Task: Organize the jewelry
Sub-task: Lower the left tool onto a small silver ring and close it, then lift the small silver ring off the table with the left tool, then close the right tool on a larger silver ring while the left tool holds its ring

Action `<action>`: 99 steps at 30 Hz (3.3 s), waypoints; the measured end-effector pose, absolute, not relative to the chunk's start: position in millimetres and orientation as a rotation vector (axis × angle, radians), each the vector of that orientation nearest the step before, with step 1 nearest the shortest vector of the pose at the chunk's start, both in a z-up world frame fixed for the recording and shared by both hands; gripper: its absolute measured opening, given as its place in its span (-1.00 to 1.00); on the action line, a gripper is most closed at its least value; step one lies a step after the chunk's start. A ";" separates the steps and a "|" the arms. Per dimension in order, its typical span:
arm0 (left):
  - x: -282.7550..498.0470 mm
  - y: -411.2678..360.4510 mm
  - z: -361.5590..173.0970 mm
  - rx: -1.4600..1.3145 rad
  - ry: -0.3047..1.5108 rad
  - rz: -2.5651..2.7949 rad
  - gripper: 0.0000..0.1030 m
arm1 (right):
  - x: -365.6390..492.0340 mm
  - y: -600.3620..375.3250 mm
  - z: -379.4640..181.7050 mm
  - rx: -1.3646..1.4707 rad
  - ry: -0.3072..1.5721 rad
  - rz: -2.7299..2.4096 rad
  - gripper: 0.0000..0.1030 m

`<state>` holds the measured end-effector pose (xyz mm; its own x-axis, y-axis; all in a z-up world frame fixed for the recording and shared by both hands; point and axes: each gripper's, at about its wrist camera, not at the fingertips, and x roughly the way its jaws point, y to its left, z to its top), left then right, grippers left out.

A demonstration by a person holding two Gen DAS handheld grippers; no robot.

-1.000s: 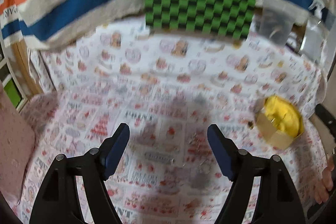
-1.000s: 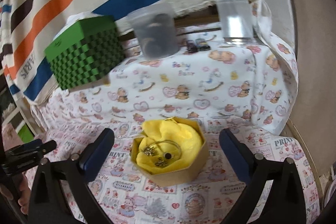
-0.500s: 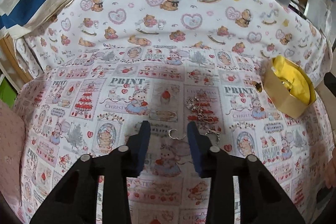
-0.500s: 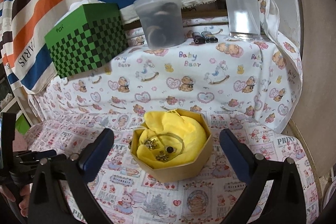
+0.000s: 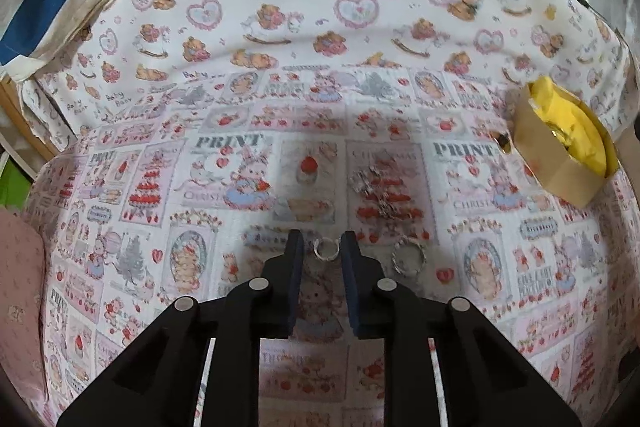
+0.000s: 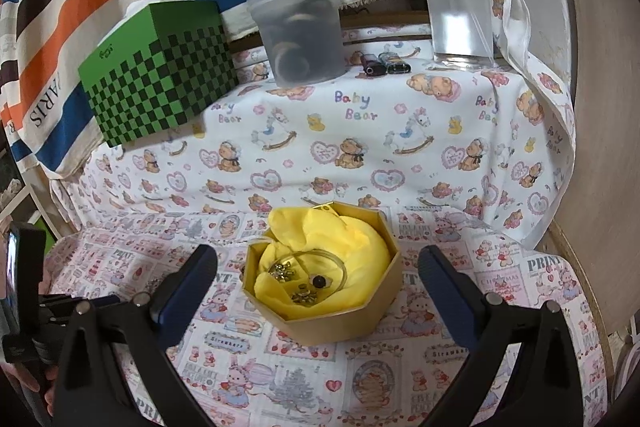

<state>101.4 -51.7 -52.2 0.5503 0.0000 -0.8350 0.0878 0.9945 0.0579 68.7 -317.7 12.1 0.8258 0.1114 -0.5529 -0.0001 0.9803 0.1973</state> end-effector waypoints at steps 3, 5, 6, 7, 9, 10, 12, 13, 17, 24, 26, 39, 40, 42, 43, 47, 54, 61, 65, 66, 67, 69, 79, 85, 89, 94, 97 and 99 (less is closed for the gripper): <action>105.5 -46.5 -49.9 0.065 0.990 -0.057 -0.80 | 68.9 -317.7 12.1 0.194 0.599 0.058 0.95; 104.0 -39.4 -43.8 0.015 0.972 -0.071 -0.80 | 68.8 -317.8 12.0 0.195 0.600 0.058 0.95; 103.1 -36.8 -41.4 -0.001 0.966 -0.076 -0.80 | 68.9 -317.8 11.9 0.194 0.600 0.058 0.95; 101.7 -35.2 -39.8 -0.012 0.960 -0.079 -0.80 | 68.8 -317.9 11.7 0.194 0.600 0.056 0.95; 100.4 -34.0 -38.5 -0.018 0.958 -0.072 -0.80 | 69.5 -318.0 11.3 0.193 0.604 0.057 0.95; 100.2 -34.5 -38.8 -0.018 0.961 -0.072 -0.80 | 70.0 -318.0 10.8 0.193 0.607 0.056 0.95; 100.9 -38.3 -41.8 -0.007 0.983 -0.076 -0.80 | 70.9 -317.7 9.6 0.190 0.612 0.053 0.95; 101.6 -40.5 -44.3 0.000 0.997 -0.075 -0.80 | 71.4 -317.1 9.0 0.188 0.613 0.052 0.95; 104.0 -44.6 -49.4 0.019 1.012 -0.055 -0.80 | 71.6 -317.1 8.9 0.186 0.613 0.049 0.95; 105.6 -45.7 -50.4 0.011 1.006 -0.057 -0.80 | 72.6 -317.2 8.2 0.185 0.621 0.046 0.95; 105.8 -45.0 -50.2 0.003 1.006 -0.061 -0.89 | 72.6 -316.9 8.0 0.183 0.619 0.045 0.95; 99.1 -47.0 -39.2 0.002 0.954 -0.081 -0.40 | 72.1 -315.7 8.0 0.178 0.617 0.046 0.95; 100.0 -47.8 -41.1 0.006 0.964 -0.082 -0.40 | 72.1 -315.6 7.9 0.178 0.617 0.045 0.95; 102.2 -49.2 -45.6 0.016 0.982 -0.071 -0.40 | 72.2 -315.6 7.9 0.179 0.617 0.046 0.95; 103.0 -49.8 -47.9 0.024 0.985 -0.063 -0.40 | 72.1 -315.6 7.9 0.180 0.617 0.046 0.95; 103.7 -50.4 -53.1 0.026 0.993 -0.070 -0.52 | 72.0 -315.4 7.9 0.177 0.618 0.044 0.95; 101.4 -48.5 -50.3 0.015 0.978 -0.074 -0.75 | 72.1 -316.2 9.2 0.178 0.616 0.044 0.95; 77.0 -32.6 -11.7 -0.050 0.833 -0.093 -0.76 | 66.9 -311.9 14.6 0.169 0.604 0.076 0.95; 61.1 -16.8 12.6 -0.087 0.719 -0.064 -0.76 | 56.2 -296.9 24.5 0.151 0.580 0.157 0.95; 60.7 -14.2 15.7 -0.087 0.705 -0.053 -0.76 | 54.9 -292.3 25.8 0.144 0.578 0.169 0.94; 60.1 -11.6 17.2 -0.088 0.696 -0.042 -0.76 | 54.8 -284.2 28.1 0.134 0.584 0.192 0.95; 61.9 -7.3 18.3 -0.087 0.697 -0.026 -0.76 | 57.6 -268.4 30.3 0.117 0.609 0.238 0.94; 69.2 14.2 8.4 -0.151 0.730 0.036 -0.75 | 85.1 -179.1 -11.4 0.018 0.876 0.397 0.31; 83.1 25.2 -6.6 -0.172 0.785 0.091 -0.75 | 99.2 -158.6 -30.3 0.093 0.986 0.428 0.00; 82.9 25.8 -8.6 -0.172 0.791 0.094 -0.75 | 101.0 -145.4 -33.4 0.051 0.995 0.408 -0.10; 83.6 29.6 -9.3 -0.179 0.792 0.111 -0.75 | 104.6 -127.6 -37.6 -0.053 1.013 0.383 -0.25; 84.9 33.5 -10.0 -0.202 0.802 0.107 -0.75 | 106.7 -124.4 -40.2 -0.063 1.027 0.375 -0.29; 84.9 34.1 -10.2 -0.209 0.805 0.101 -0.75 | 107.9 -121.8 -42.5 -0.080 1.034 0.369 -0.29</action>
<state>84.9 34.1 -10.2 0.6901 0.0102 -0.7237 -0.1684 0.9747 -0.1468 107.9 -121.8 -42.5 0.4558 0.2611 -0.8509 -0.3362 0.9357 0.1070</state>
